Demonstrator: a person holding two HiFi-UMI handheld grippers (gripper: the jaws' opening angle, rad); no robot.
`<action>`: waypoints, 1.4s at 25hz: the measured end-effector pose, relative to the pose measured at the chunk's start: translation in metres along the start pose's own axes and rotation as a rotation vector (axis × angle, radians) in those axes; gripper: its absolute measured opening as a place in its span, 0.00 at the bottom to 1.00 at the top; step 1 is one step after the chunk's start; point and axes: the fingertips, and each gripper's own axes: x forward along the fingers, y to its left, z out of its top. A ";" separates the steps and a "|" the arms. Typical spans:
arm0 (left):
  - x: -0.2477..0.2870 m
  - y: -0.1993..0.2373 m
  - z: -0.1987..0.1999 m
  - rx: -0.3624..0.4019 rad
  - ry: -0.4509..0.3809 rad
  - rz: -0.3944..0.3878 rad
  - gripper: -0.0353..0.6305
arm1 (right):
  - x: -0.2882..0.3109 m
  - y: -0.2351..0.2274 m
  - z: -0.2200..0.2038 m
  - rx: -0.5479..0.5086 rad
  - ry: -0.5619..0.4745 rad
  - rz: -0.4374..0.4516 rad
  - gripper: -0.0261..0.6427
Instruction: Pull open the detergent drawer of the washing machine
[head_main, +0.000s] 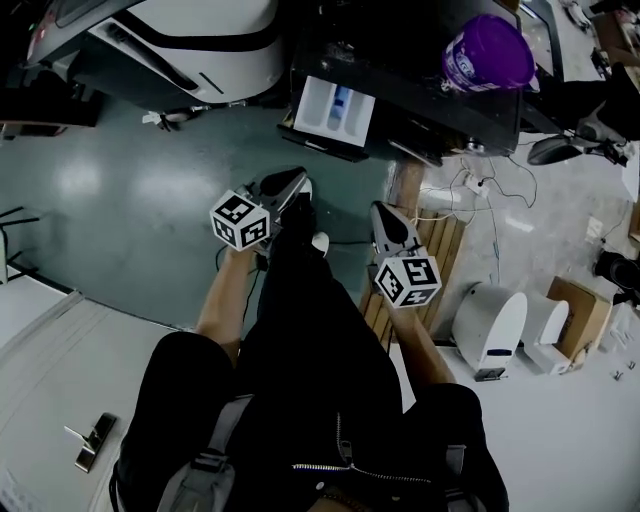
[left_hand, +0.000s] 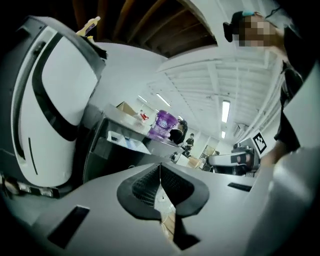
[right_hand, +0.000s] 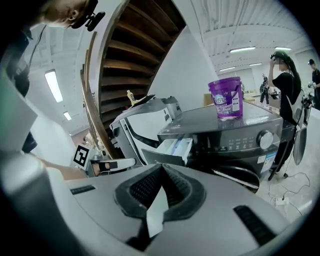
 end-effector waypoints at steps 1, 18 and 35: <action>-0.003 -0.008 0.008 0.036 -0.002 0.005 0.09 | -0.001 0.001 0.006 -0.007 -0.013 0.005 0.05; -0.036 -0.103 0.123 0.433 -0.057 0.059 0.08 | -0.036 0.022 0.123 -0.145 -0.248 0.015 0.05; -0.046 -0.131 0.149 0.519 -0.081 0.075 0.08 | -0.066 0.023 0.129 -0.193 -0.277 -0.003 0.04</action>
